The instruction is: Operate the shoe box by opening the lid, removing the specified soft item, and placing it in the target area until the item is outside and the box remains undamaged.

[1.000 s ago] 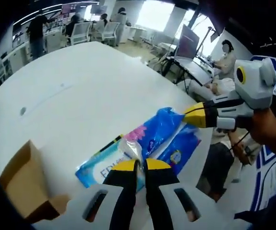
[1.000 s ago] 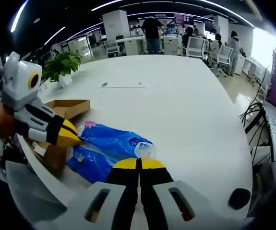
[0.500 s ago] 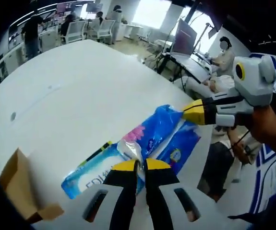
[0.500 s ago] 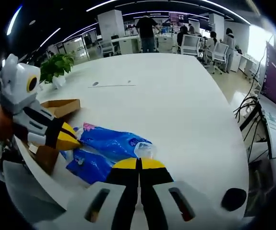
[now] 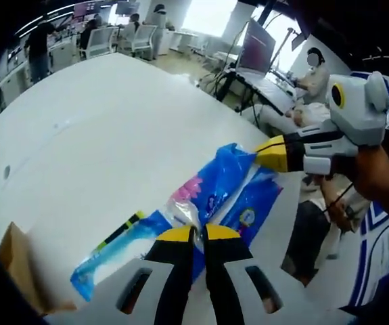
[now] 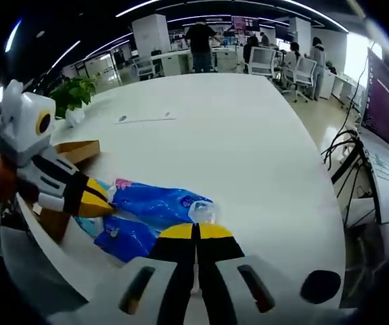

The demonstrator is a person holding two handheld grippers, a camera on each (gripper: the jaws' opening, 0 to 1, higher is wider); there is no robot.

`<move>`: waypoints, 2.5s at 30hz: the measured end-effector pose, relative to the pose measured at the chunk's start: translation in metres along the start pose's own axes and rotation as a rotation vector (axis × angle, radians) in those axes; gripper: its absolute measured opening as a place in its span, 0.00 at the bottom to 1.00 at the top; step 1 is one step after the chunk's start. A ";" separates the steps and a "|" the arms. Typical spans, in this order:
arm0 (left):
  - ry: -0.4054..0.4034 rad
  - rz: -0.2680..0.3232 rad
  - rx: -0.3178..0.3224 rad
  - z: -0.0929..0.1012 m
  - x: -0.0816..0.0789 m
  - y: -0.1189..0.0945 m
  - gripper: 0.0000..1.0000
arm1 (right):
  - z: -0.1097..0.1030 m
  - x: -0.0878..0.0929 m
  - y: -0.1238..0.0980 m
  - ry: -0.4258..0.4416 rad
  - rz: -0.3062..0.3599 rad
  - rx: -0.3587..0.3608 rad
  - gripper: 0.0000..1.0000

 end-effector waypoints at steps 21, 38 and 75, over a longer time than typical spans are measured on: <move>0.007 -0.046 0.012 0.004 -0.005 0.047 0.02 | 0.036 0.013 0.018 0.022 -0.020 0.003 0.00; 0.000 -0.076 0.002 0.000 0.008 0.070 0.02 | 0.046 0.030 0.039 0.024 -0.047 -0.010 0.00; 0.042 -0.047 -0.022 -0.001 0.011 0.067 0.17 | 0.050 0.040 0.046 0.029 -0.023 -0.011 0.09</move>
Point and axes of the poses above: the point that each gripper's makers call its tool centre point, and the gripper's own axes: y roughly forward along the fingers, z roughly to its right, x roughly out of its underside, the point moved 8 cm from there along -y, roughly backward along the fingers, and after that the axes turned 12 degrees about -x, right-handed, at the moved point
